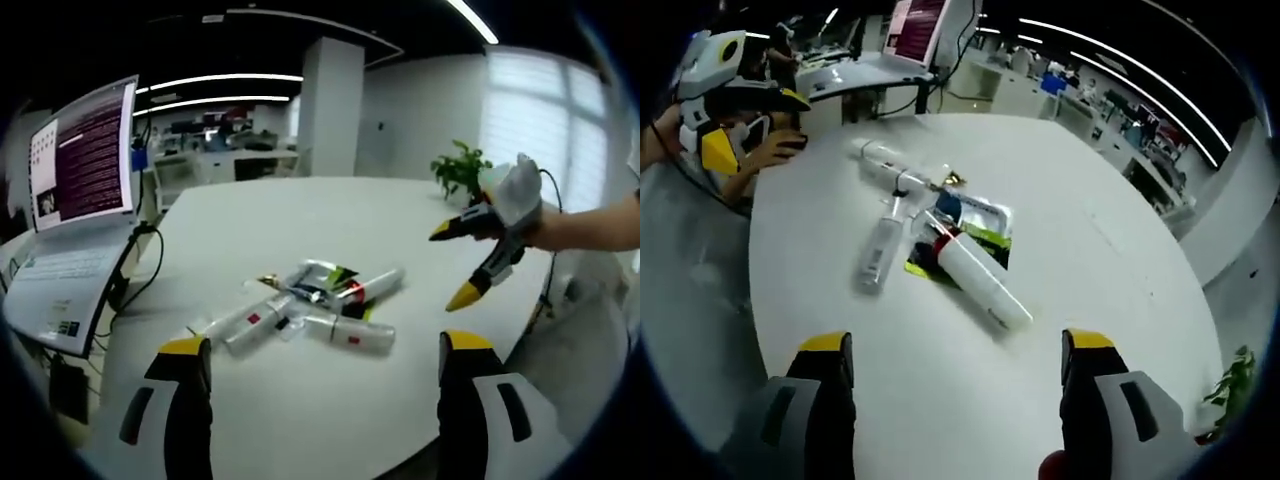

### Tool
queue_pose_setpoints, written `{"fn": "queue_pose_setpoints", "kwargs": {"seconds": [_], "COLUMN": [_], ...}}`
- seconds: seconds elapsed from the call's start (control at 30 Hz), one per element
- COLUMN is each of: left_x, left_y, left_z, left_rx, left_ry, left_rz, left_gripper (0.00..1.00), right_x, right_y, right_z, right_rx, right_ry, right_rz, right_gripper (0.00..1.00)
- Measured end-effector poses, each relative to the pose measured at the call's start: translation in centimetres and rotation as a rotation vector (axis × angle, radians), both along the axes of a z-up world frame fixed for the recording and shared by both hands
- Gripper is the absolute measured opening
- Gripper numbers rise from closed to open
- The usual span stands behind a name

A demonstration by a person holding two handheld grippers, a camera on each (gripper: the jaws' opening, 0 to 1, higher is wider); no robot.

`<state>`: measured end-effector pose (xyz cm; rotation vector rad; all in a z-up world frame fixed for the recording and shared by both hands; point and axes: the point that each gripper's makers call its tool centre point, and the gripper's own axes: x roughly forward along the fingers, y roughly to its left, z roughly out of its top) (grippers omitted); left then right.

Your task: Arrange the skincare products in the storage area until every visible bottle or jar stands upright without overlapping.

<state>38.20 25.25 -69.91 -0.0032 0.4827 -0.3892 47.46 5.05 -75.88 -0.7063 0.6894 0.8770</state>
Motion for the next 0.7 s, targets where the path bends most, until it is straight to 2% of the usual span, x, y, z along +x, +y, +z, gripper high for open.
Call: {"fn": "queue_pose_setpoints", "kwargs": {"seconds": [0.3, 0.37, 0.5, 0.7], "left_x": [-0.2, -0.2, -0.3, -0.3], "left_y": [0.0, 0.0, -0.2, -0.3], "left_z": [-0.6, -0.7, -1.0, -1.1], "left_rx": [0.003, 0.002, 0.007, 0.011], "left_ry": [0.025, 0.030, 0.042, 0.050], "left_rz": [-0.004, -0.007, -0.015, -0.021], "left_gripper": [0.87, 0.87, 0.86, 0.86], "right_x": [2.2, 2.5, 2.6, 3.9], "right_y": [1.7, 1.9, 2.5, 3.1], "right_z": [-0.6, -1.3, -2.2, -2.7], "right_rx": [-0.028, -0.035, -0.085, -0.093], "right_ry": [0.007, 0.019, 0.029, 0.034], "right_rz": [0.076, 0.095, 0.189, 0.216], "right_gripper": [0.77, 0.76, 0.71, 0.66]}}
